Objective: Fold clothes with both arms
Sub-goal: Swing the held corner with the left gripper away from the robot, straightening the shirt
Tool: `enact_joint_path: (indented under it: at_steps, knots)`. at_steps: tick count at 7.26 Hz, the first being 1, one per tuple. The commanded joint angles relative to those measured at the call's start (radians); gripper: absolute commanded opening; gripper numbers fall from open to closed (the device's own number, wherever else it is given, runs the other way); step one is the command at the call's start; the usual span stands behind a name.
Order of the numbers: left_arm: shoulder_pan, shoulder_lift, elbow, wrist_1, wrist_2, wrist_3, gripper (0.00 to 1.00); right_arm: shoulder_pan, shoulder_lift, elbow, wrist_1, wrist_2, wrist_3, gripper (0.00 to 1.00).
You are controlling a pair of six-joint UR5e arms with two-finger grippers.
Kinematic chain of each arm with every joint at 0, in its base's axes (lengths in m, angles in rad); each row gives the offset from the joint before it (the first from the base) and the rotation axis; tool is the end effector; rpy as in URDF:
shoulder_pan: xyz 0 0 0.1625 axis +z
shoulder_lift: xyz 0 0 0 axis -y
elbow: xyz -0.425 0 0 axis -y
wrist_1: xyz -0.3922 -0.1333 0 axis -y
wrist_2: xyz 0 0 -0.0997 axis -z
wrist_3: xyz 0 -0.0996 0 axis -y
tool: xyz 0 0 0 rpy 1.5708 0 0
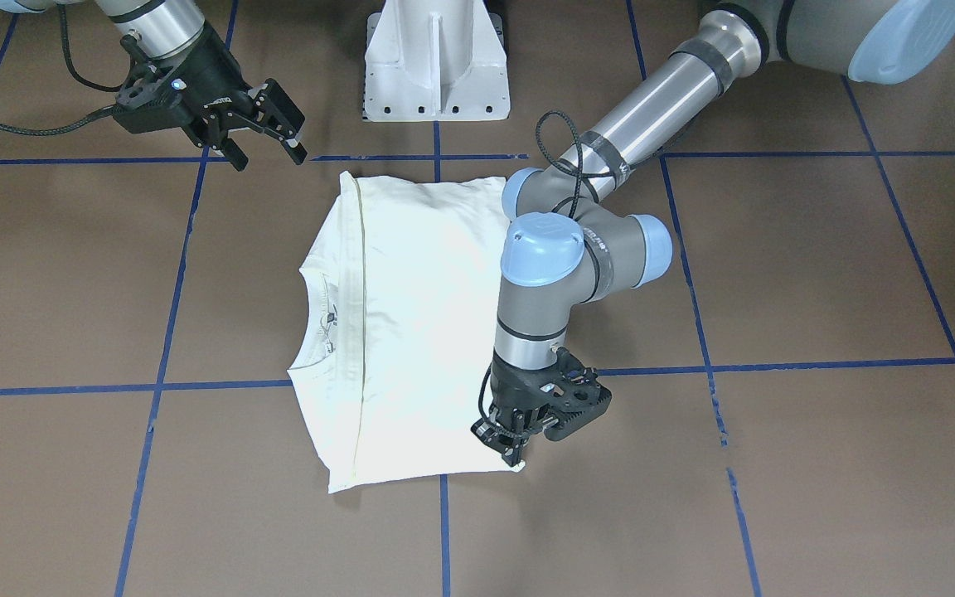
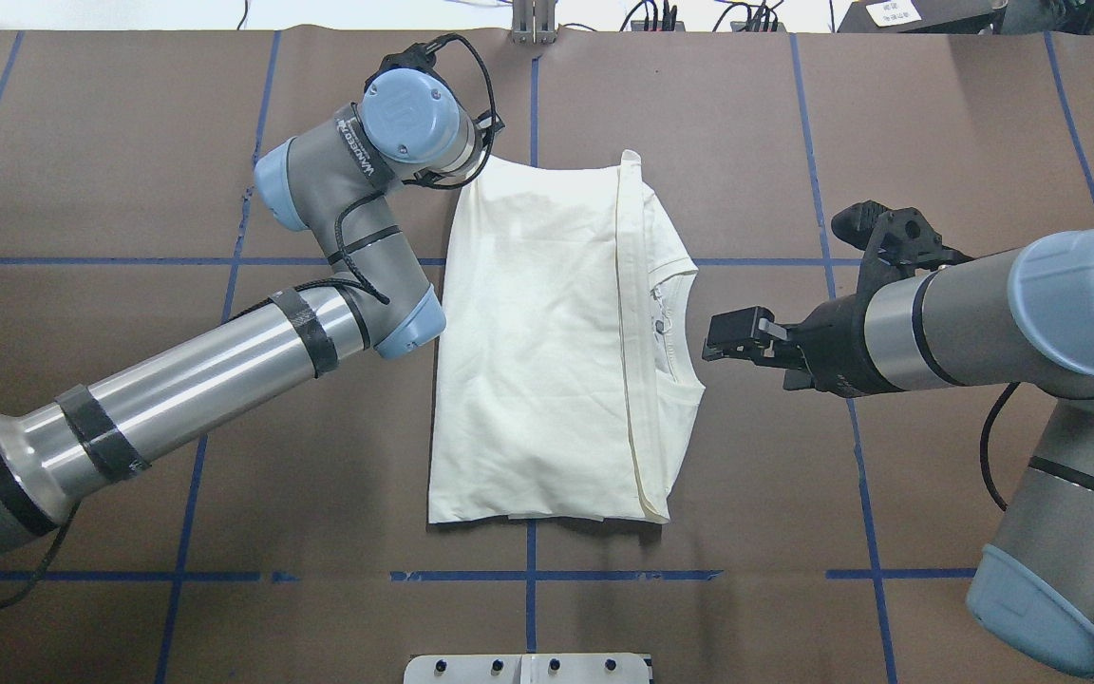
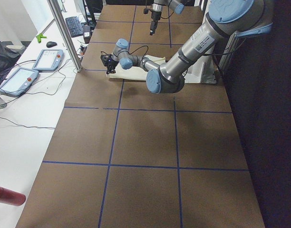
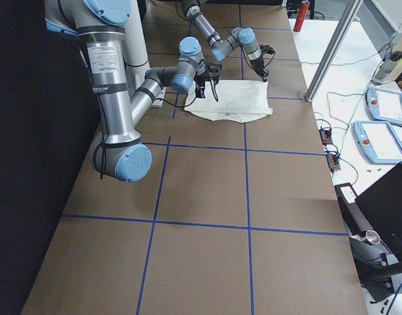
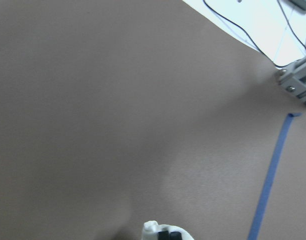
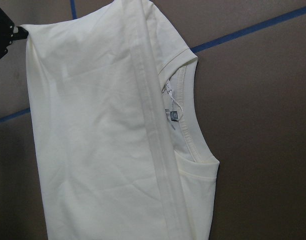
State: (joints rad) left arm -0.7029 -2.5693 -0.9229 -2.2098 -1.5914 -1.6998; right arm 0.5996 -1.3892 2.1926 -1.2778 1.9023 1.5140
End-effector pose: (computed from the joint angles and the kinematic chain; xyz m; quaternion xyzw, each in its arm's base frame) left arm 0.5740 -0.6584 0.2293 0.1257 0.4580 -0.3511 0.8070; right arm -0.3380 -0.3532 0.2526 0.0324 -0.5320 0.1428 0.8340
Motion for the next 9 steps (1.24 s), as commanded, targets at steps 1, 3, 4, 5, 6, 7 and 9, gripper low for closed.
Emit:
enact_joint_path:
  at_steps: [1, 3, 4, 5, 6, 7, 9]
  knots:
    - [-0.012, -0.006, 0.039, -0.021, 0.022, 0.025, 0.00, -0.001, 0.002, -0.001, 0.000, -0.002, 0.000, 1.00]
    - [-0.032, 0.004, 0.045, -0.021, 0.021, 0.029, 0.00, -0.003, 0.006, -0.004, 0.000, -0.003, 0.000, 1.00]
    - [-0.032, 0.014, 0.045, -0.021, 0.022, 0.037, 0.00, -0.004, 0.010, -0.011, 0.000, -0.003, 0.000, 1.00]
    - [-0.032, 0.021, 0.045, -0.021, 0.021, 0.048, 0.87, -0.004, 0.010, -0.013, 0.000, -0.005, 0.000, 1.00]
    - [-0.033, 0.031, 0.036, -0.021, 0.018, 0.116, 1.00, -0.006, 0.012, -0.027, -0.003, -0.005, 0.000, 1.00]
    - [-0.036, 0.053, -0.008, -0.008, 0.002, 0.123, 1.00, -0.009, 0.012, -0.048, -0.009, -0.002, -0.012, 1.00]
    - [-0.046, 0.171, -0.257, 0.133, -0.155, 0.143, 1.00, -0.018, 0.022, -0.094, -0.017, -0.005, -0.017, 1.00]
